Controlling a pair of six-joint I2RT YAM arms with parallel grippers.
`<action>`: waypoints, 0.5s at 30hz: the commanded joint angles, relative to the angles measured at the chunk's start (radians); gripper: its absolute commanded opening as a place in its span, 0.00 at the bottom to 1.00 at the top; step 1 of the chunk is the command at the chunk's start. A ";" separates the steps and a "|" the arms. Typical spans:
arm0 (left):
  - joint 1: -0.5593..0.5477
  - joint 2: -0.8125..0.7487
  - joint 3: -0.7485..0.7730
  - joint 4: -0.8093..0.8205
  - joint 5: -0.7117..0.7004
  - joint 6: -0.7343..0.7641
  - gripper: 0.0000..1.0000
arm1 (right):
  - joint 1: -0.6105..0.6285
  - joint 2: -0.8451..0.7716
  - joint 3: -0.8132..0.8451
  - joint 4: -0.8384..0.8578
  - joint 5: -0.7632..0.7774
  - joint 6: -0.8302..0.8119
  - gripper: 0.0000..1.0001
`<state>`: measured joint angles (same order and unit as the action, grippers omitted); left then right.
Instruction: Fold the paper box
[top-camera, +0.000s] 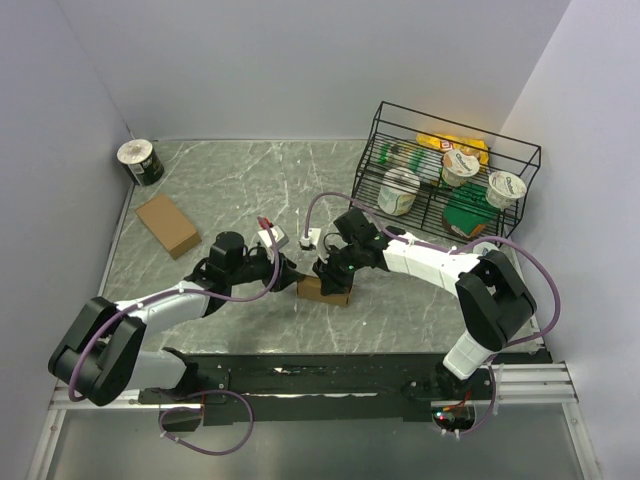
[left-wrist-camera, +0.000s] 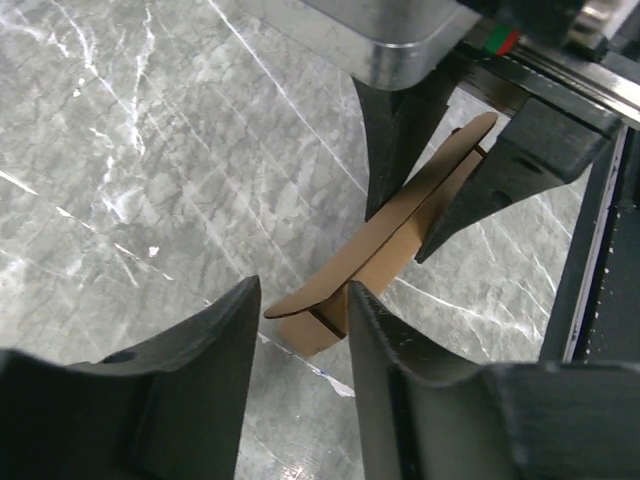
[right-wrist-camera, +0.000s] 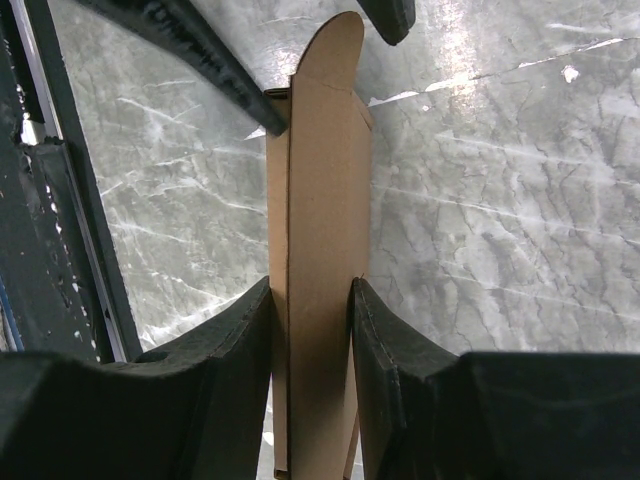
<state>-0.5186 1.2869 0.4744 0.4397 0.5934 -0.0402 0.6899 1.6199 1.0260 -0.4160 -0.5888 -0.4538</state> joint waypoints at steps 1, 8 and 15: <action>-0.006 -0.017 0.023 0.025 -0.026 0.016 0.42 | -0.003 0.015 0.011 -0.043 0.014 0.014 0.39; -0.021 0.012 0.044 -0.001 -0.030 0.017 0.28 | -0.003 0.012 0.009 -0.038 0.026 0.018 0.39; -0.027 0.002 0.064 -0.022 -0.055 -0.010 0.21 | 0.000 0.006 0.003 -0.024 0.060 0.021 0.38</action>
<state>-0.5316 1.2930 0.4850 0.4110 0.5350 -0.0391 0.6872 1.6199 1.0267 -0.4149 -0.5739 -0.4377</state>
